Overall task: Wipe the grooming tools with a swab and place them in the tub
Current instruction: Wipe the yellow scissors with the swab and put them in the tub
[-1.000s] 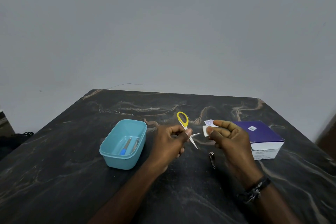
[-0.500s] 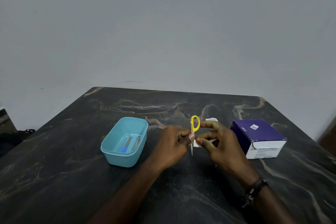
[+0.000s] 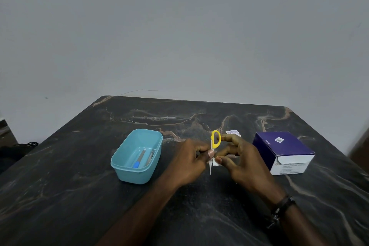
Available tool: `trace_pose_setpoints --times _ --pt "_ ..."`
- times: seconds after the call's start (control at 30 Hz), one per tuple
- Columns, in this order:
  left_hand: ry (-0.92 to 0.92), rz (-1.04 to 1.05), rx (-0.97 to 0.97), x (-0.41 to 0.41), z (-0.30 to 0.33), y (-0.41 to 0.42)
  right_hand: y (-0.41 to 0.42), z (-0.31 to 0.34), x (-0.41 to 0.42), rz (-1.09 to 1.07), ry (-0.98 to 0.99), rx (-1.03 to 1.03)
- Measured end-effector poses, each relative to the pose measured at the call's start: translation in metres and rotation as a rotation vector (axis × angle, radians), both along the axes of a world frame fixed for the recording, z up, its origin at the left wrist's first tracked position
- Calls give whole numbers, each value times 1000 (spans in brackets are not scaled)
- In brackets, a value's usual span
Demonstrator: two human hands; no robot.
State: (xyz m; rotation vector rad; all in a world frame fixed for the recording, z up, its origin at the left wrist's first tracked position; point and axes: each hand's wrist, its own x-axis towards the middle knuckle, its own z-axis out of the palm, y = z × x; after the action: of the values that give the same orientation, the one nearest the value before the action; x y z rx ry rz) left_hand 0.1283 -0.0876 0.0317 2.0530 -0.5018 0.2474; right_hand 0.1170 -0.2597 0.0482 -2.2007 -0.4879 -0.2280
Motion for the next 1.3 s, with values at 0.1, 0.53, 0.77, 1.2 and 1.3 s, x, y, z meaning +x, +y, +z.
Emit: trace_pose_setpoints --times 0.1,0.53,0.77,1.2,1.3 --pt "10 -9 -1 -1 0 0 2 0 0 28 -4 0" --pt "19 -36 -1 -1 2 1 -1 0 2 3 29 -17" --pt "63 12 -47 0 4 5 -5 0 5 -69 43 -10" --pt "189 -66 -219 -2 6 2 -6 -2 14 -206 161 606" --pt "172 -80 -195 -2 5 1 -1 -3 12 -183 222 688"
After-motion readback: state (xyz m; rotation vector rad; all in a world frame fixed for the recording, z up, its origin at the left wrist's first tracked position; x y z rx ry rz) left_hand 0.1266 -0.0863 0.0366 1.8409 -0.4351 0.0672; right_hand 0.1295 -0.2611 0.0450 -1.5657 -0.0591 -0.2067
